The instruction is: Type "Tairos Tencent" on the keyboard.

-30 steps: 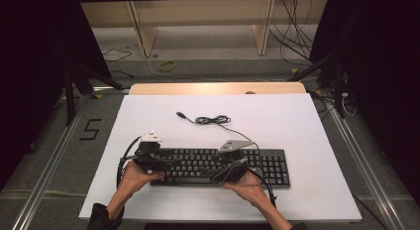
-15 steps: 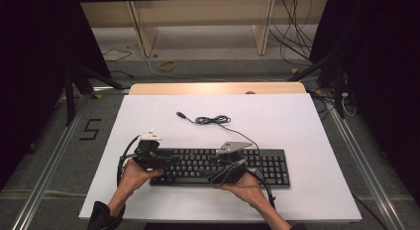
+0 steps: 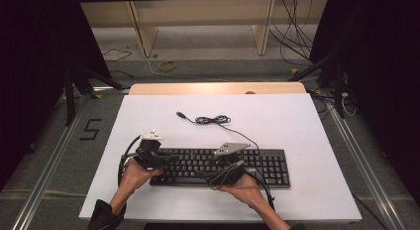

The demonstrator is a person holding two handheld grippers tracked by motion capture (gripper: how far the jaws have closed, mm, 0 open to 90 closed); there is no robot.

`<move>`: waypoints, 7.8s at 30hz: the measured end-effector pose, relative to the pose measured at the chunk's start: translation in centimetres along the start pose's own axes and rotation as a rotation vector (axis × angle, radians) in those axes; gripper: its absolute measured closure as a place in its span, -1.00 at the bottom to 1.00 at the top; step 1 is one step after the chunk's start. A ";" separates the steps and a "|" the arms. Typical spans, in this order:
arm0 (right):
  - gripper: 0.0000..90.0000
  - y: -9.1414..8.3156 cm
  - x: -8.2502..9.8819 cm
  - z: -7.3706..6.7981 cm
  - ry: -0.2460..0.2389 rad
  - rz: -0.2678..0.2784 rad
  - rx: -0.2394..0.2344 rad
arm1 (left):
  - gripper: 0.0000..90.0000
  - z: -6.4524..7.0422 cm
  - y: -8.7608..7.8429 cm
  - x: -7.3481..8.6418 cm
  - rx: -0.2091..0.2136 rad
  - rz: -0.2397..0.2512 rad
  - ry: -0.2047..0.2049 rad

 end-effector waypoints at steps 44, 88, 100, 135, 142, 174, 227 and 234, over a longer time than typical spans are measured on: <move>-0.22 0.1 0.0 -0.3 -0.010 0.004 -0.007 | 0.98 -0.3 2.4 0.5 -0.055 -0.088 0.021; 0.48 1.0 0.2 0.2 -0.031 -0.025 0.012 | -0.16 1.5 -1.1 1.0 0.050 0.052 -0.029; 0.78 2.1 0.4 0.1 -0.038 -0.072 0.004 | -0.20 1.7 -1.3 1.5 0.068 0.074 -0.033; 1.00 4.2 1.1 0.0 -0.076 -0.154 0.015 | -0.21 1.7 -1.9 2.7 0.089 0.108 -0.034; 1.00 4.3 1.1 -0.1 -0.066 -0.152 0.014 | -0.20 1.5 -1.9 2.6 0.086 0.112 -0.038; 0.05 -1.5 0.8 1.8 0.001 0.012 0.053 | -0.20 1.2 -1.5 2.0 0.078 0.121 -0.045; -0.19 -5.4 3.2 1.8 0.031 0.062 0.107 | 0.98 2.3 4.2 0.1 -0.030 -0.048 0.033; -0.19 -5.4 3.3 1.7 0.031 0.059 0.105 | 0.98 2.3 4.5 0.2 -0.042 -0.044 0.026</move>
Point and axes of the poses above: each handheld gripper's, and its own axes: y roughly forward along the jaws, x roughly out of its underside, z roughly to its right, the point moved 3 cm from there along y, roughly forward along the jaws, and after that the axes turned 13 degrees about -y, right-handed, at the moved point
